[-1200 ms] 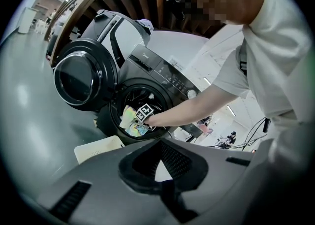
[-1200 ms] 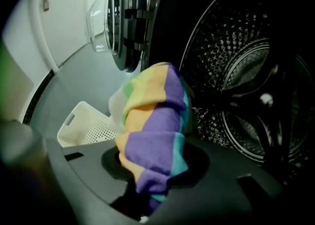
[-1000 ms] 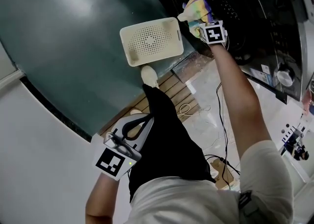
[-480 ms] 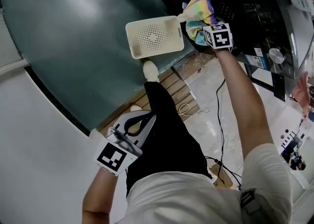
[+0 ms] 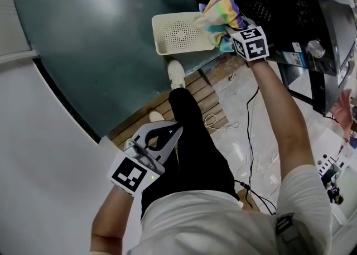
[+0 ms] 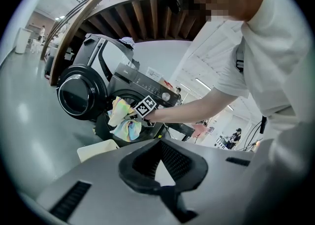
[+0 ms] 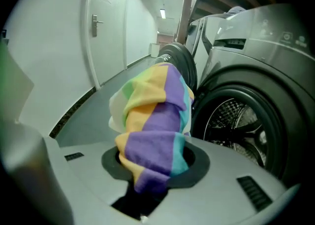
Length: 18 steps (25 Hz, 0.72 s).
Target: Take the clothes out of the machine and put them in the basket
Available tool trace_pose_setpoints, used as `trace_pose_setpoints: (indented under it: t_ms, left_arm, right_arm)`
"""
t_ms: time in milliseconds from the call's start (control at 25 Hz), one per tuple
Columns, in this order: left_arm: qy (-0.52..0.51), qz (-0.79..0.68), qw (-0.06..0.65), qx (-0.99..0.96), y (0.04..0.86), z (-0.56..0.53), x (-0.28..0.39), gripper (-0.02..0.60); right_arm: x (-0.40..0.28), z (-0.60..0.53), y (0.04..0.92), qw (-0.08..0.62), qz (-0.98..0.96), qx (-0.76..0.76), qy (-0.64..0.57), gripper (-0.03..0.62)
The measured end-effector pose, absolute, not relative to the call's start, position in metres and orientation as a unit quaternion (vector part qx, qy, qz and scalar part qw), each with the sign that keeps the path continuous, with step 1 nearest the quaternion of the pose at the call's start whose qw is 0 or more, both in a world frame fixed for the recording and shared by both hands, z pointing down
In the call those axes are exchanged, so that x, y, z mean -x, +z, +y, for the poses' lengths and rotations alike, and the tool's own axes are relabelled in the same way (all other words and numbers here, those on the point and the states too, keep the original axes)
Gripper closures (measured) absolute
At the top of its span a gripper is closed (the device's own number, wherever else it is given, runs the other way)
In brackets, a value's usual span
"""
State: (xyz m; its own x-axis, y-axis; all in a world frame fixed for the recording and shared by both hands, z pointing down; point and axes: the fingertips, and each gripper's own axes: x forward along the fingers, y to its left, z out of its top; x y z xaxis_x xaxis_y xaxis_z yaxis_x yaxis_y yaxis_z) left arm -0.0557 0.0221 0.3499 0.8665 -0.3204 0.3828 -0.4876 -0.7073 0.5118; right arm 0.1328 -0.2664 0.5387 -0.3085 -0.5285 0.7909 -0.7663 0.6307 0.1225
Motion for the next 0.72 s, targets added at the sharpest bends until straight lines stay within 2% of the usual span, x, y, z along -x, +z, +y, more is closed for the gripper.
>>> trace_pose_setpoints:
  t_ms: [720]
  left_arm:
    - [0.129, -0.268, 0.335, -0.894, 0.363, 0.048, 0.084, 0.586]
  right_arm:
    - [0.003, -0.233, 0.578, 0.45, -0.85, -0.26, 0.085, 0.462]
